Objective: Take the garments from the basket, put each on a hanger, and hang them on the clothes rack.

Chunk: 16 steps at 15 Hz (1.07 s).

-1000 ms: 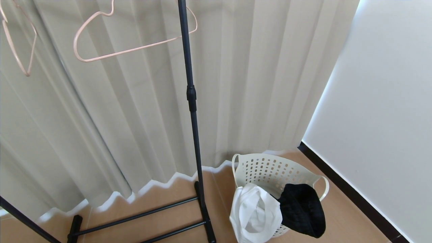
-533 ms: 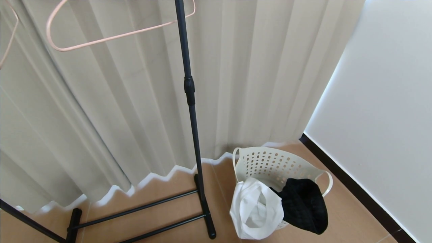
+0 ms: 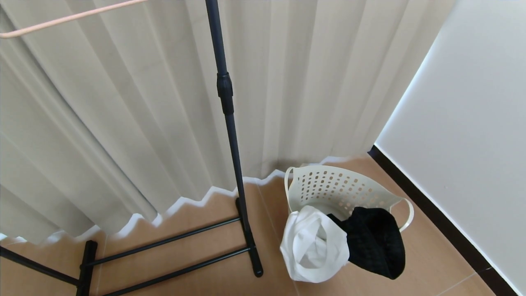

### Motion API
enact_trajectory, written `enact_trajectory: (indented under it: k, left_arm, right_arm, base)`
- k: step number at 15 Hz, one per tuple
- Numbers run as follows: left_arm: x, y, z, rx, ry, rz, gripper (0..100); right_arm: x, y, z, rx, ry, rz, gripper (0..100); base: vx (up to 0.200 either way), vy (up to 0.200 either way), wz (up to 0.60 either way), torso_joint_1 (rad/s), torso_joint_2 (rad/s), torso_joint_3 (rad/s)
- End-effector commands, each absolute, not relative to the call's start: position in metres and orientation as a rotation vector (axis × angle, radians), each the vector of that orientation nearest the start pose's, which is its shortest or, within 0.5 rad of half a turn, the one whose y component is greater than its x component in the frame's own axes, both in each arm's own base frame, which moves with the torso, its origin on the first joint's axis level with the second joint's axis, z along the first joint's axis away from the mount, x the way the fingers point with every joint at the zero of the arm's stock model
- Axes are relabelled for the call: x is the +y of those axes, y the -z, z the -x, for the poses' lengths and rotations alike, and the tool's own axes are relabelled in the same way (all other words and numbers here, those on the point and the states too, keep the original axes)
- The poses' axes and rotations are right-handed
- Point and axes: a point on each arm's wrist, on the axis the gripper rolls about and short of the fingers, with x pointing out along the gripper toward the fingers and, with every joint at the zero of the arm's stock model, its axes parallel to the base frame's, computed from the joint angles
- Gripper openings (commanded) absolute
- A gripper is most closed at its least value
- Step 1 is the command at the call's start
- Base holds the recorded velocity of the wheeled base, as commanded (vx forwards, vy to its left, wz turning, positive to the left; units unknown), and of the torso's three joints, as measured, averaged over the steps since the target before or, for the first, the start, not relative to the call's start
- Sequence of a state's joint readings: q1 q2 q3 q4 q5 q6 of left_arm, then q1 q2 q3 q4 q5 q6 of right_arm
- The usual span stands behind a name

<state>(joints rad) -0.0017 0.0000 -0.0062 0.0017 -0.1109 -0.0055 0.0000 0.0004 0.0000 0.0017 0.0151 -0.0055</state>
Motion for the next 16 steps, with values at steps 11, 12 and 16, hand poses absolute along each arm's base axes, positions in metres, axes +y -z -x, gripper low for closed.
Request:
enact_trajectory:
  k: [11,12,16]
  left_arm:
    - [-0.002,-0.077,0.023,-0.003,0.112,0.004,100]
    - [-0.002,-0.077,0.023,-0.003,0.112,0.004,100]
    - [-0.002,-0.077,0.023,-0.003,0.112,0.003,100]
  right_arm:
    - [0.0,-0.075,0.023,0.008,-0.02,0.017,100]
    - [0.0,-0.075,0.023,0.009,-0.02,0.017,100]
    - [0.001,-0.096,0.017,0.086,-0.024,0.011,100]
  base:
    - [0.0,0.0,0.0,0.002,0.0,-0.198]
    - [0.0,0.0,0.0,0.002,0.0,-0.198]
    - [0.0,0.0,0.0,0.001,0.0,-0.098]
